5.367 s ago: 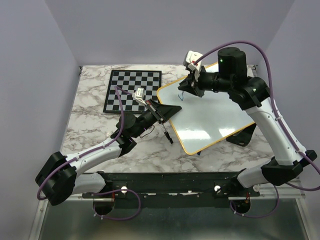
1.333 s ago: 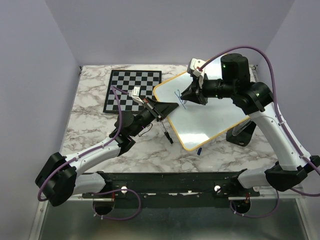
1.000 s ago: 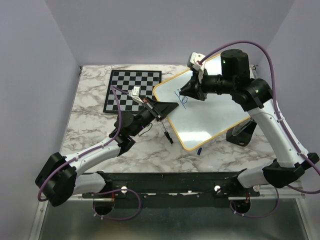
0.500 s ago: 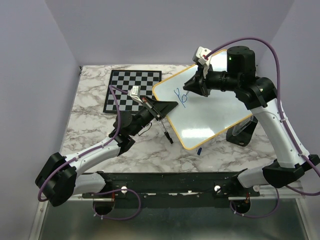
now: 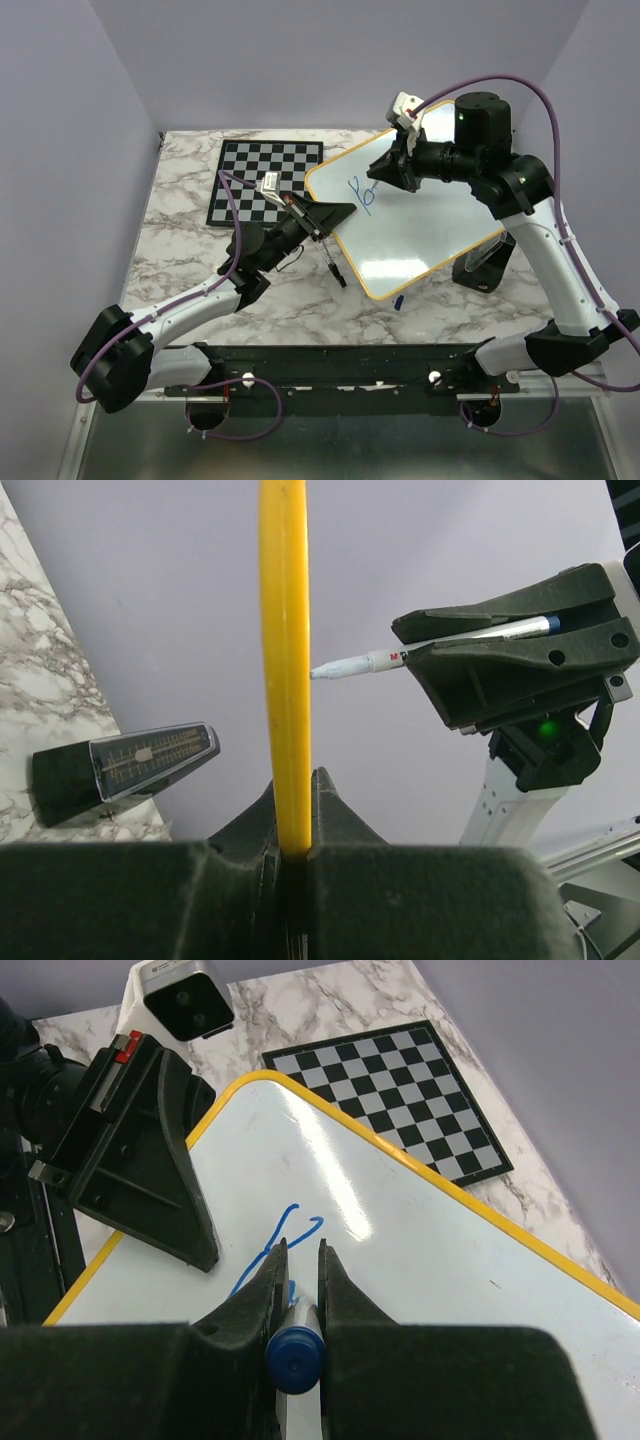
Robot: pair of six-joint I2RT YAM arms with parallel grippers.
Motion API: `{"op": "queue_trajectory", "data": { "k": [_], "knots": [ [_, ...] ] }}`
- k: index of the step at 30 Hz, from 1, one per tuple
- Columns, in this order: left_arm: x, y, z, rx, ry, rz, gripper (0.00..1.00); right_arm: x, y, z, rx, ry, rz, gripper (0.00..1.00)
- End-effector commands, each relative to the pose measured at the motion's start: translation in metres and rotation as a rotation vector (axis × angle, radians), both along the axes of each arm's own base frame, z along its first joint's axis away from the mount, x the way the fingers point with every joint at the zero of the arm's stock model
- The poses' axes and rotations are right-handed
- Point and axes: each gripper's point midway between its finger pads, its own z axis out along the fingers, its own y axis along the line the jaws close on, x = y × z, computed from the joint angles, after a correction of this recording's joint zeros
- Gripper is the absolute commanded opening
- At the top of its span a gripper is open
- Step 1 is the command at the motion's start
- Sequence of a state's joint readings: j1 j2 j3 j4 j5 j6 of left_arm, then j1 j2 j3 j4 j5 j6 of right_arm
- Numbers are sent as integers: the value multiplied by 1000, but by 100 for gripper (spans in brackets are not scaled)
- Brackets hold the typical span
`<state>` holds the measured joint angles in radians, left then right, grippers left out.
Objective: Write a sentence on the whiteboard
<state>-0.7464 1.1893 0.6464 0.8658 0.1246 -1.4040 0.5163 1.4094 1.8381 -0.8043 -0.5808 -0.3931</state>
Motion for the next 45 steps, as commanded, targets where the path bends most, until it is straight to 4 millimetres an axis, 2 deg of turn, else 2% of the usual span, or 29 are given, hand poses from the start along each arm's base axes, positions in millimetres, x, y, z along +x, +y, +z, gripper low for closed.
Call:
{"op": "queue_trajectory", "data": {
  "k": [1,7,14,19,24,34,38,45],
  "knots": [
    [-31,30,83,-256,-192,-26,0,-1,-5,-9,-14,12,-14,0],
    [-30,30,82,-257,-189,-21,0,-16,-9,-20,-28,47,12,1],
    [-30,30,83,-257,-191,-24,0,-23,-16,-29,-47,52,0,1],
    [-31,30,85,-258,-195,-25,0,-9,-20,-23,-49,26,-46,0],
    [-31,31,85,-254,-195,-22,0,8,-19,-9,-34,-8,-74,0],
    [-32,30,86,-255,-197,-30,0,24,-13,2,-15,-24,-80,0],
    [-32,31,86,-253,-199,-25,0,19,-15,-6,-24,-7,-72,0],
    [-29,33,83,-253,-192,-18,0,-3,-23,-17,-35,19,-54,0]
  ]
}}
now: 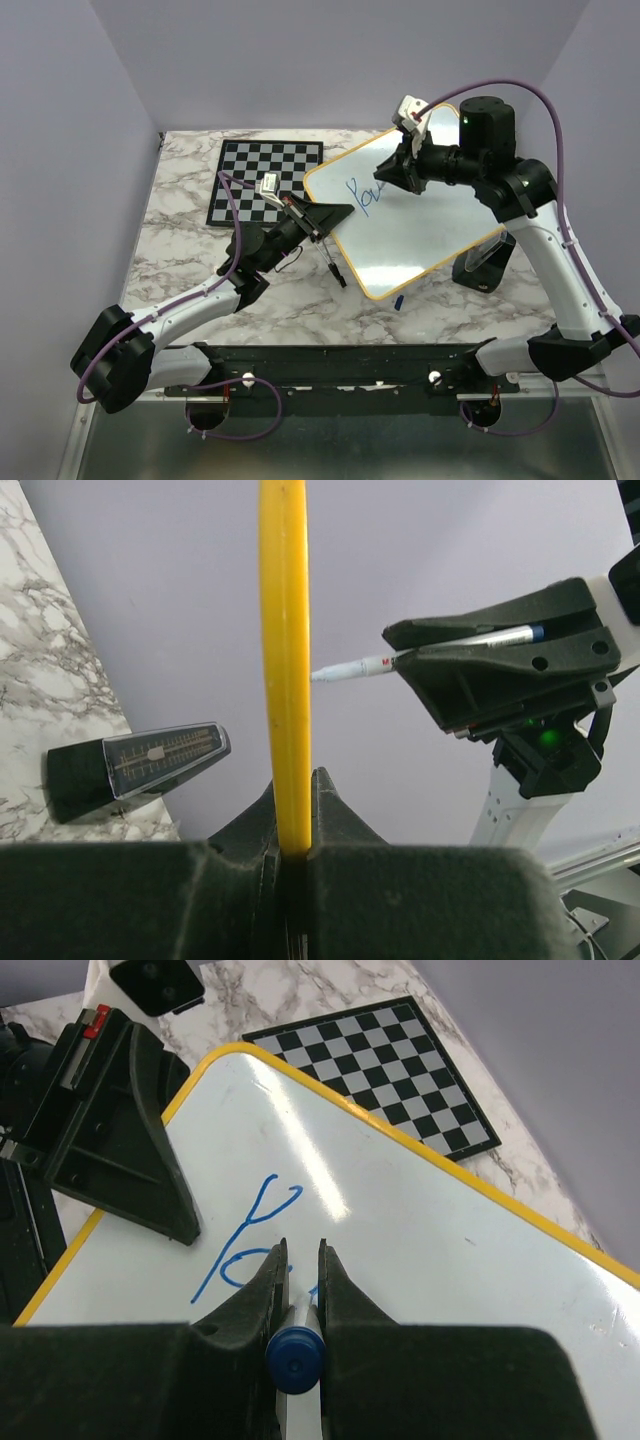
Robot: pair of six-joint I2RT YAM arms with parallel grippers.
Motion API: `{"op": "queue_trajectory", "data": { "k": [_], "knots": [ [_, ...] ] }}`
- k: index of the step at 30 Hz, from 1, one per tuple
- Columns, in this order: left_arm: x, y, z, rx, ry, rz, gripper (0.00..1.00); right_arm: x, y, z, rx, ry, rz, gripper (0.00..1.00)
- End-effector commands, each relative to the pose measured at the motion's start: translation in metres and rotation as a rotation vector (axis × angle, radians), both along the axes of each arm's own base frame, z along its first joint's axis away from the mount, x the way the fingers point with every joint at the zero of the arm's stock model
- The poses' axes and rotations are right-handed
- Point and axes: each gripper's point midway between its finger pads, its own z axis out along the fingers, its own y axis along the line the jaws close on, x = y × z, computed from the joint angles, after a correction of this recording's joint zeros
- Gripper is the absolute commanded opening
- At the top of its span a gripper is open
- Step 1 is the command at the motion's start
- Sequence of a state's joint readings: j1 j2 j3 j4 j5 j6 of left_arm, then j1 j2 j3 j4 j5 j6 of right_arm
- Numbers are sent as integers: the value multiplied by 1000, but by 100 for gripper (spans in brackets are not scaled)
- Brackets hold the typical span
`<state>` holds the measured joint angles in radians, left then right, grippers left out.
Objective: Write a sentence on the whiteboard
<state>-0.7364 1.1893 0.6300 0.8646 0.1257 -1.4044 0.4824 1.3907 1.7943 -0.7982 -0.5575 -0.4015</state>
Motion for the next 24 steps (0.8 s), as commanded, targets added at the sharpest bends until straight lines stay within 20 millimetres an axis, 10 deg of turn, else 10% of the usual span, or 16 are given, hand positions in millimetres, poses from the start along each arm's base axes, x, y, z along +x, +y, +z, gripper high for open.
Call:
{"op": "queue_trajectory", "data": {
  "k": [1,24],
  "knots": [
    [-32,30,91,-268,-207,-28,0,-14,-10,-7,-15,15,-1,1],
    [-34,30,87,-263,-209,-38,0,-20,-19,47,87,-43,9,1]
  ]
}}
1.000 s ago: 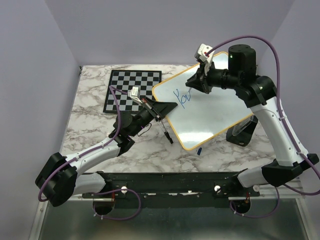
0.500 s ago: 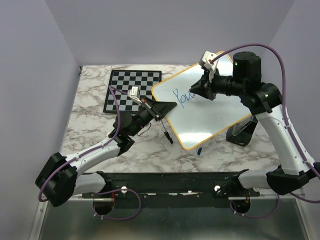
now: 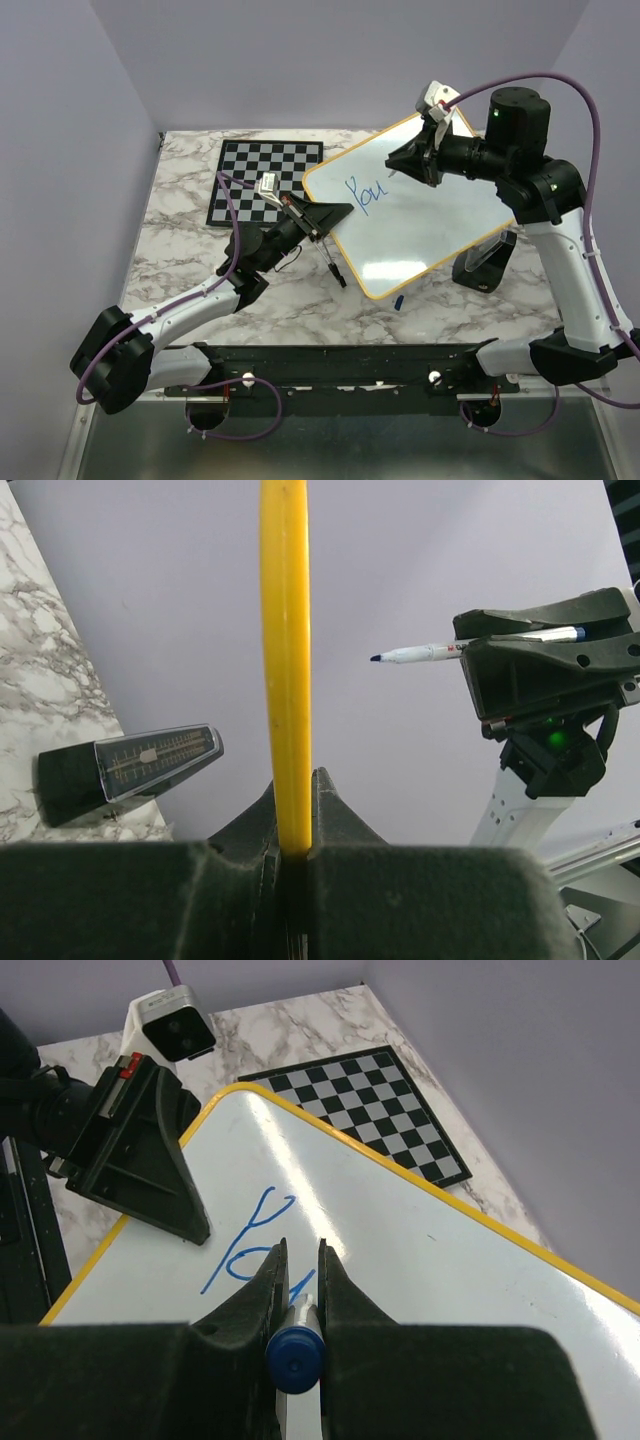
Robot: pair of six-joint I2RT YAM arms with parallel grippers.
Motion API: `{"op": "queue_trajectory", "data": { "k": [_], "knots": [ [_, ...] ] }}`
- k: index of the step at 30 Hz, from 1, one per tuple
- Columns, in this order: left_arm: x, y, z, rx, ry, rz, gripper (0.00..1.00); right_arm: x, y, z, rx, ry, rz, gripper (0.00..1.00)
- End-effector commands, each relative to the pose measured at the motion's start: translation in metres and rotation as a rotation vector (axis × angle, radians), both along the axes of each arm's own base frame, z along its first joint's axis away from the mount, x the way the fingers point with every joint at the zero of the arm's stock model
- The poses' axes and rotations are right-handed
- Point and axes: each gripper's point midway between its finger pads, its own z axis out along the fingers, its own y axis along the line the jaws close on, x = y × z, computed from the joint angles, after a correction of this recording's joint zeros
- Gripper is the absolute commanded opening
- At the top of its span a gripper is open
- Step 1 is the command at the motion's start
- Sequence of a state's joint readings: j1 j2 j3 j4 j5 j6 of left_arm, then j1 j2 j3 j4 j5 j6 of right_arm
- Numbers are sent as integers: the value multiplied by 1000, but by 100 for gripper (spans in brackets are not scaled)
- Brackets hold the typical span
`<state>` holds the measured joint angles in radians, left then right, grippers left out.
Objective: Write a sentence on the whiteboard
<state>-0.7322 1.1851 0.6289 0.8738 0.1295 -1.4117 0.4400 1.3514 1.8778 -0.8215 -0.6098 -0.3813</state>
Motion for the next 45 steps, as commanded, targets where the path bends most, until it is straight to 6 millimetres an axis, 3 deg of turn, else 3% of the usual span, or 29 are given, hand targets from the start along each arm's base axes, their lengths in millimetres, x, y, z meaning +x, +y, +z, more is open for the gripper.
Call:
{"op": "queue_trajectory", "data": {
  "k": [1,7,45],
  "knots": [
    [-34,29,85,-253,-208,-37,0,-5,-5,6,21,14,7,0],
    [-37,30,82,-246,-214,-38,0,-3,-12,14,35,-1,1,1],
    [-47,34,79,-235,-249,-64,0,-10,-9,19,70,27,48,1]
  ]
}}
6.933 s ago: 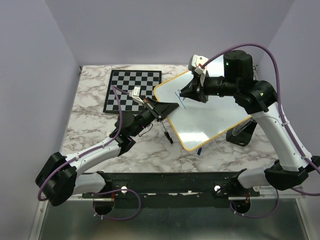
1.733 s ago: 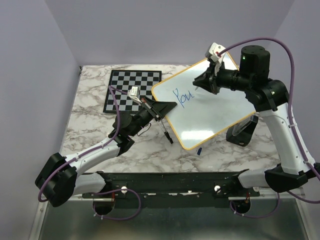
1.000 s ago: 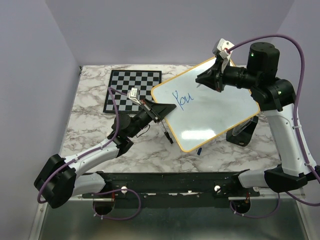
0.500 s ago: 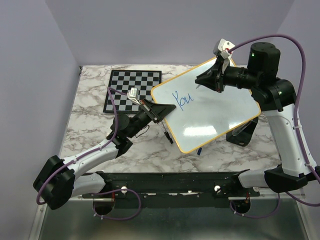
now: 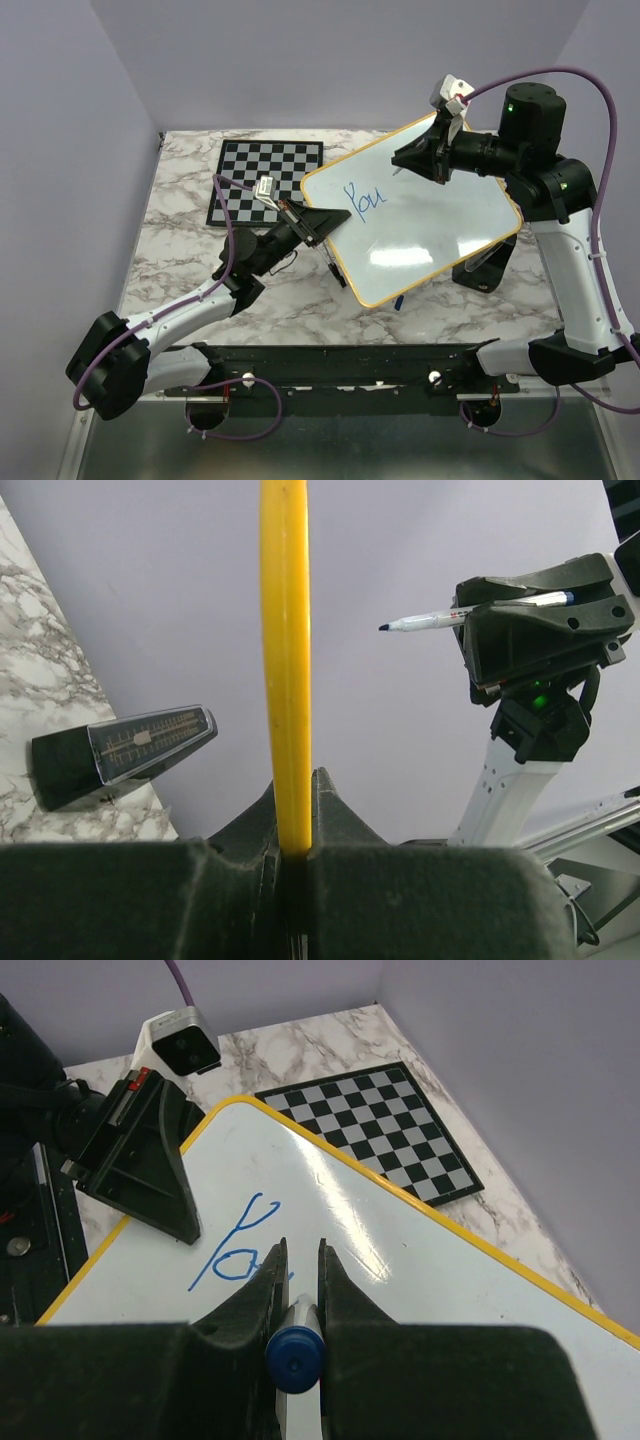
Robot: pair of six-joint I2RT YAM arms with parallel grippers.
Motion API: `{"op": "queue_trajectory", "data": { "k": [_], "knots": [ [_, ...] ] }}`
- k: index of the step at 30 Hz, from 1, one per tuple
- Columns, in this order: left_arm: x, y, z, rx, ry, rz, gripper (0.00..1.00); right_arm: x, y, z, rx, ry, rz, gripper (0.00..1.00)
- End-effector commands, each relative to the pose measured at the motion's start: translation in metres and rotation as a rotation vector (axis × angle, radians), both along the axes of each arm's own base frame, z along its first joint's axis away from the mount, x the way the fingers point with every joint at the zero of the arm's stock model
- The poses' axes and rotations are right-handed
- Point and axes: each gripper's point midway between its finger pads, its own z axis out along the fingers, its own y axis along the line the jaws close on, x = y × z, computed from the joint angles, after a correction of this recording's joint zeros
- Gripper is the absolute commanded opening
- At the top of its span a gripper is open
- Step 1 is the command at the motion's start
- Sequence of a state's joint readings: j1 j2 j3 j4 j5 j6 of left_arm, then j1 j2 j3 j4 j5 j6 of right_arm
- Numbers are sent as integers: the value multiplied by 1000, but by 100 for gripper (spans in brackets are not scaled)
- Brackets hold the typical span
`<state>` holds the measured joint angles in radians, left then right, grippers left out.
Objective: Write a sentence on the whiteboard
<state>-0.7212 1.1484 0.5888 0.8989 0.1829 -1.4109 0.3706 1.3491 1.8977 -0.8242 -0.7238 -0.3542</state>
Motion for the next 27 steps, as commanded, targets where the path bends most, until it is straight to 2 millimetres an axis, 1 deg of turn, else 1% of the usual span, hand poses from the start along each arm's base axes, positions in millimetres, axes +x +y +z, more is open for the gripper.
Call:
{"op": "queue_trajectory", "data": {
  "k": [1,10,21,27],
  "knots": [
    [-34,29,79,-238,-216,-29,0,-6,-1,9,22,4,11,0],
    [-35,30,79,-240,-219,-31,0,-1,-2,9,27,15,-7,0],
    [-38,31,79,-240,-225,-35,0,-5,-4,12,29,3,-4,0],
    [-39,31,79,-237,-228,-41,0,-1,-3,5,16,14,-6,1]
  ]
}}
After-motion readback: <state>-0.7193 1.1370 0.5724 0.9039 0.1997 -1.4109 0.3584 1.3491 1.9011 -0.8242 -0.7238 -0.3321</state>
